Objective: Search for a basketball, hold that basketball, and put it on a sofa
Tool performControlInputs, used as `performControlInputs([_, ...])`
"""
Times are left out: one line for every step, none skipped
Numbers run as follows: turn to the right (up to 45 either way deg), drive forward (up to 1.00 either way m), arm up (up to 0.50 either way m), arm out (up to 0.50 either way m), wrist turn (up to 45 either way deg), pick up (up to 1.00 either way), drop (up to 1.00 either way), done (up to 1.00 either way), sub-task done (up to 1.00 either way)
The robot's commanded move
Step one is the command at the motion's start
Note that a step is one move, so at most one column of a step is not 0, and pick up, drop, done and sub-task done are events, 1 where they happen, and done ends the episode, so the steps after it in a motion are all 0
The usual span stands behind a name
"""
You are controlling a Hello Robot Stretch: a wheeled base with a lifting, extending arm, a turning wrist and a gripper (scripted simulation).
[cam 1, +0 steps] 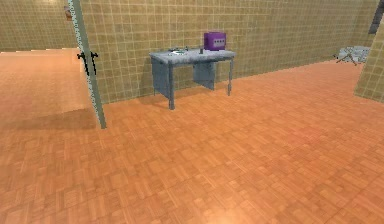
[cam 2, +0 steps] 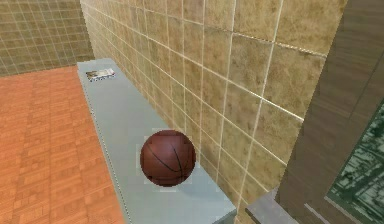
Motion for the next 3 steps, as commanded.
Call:
performControlInputs([0.0, 0.00, 0.50, 0.00, 0.0, 0.00, 0.00, 0.00, 0.00])
performControlInputs([0.0, 0.00, 0.38, 0.00, 0.0, 0.00, 0.00, 0.00, 0.00])
performControlInputs([0.0, 0.00, 0.00, 0.22, 0.0, 0.00, 0.00, 0.00, 0.00])
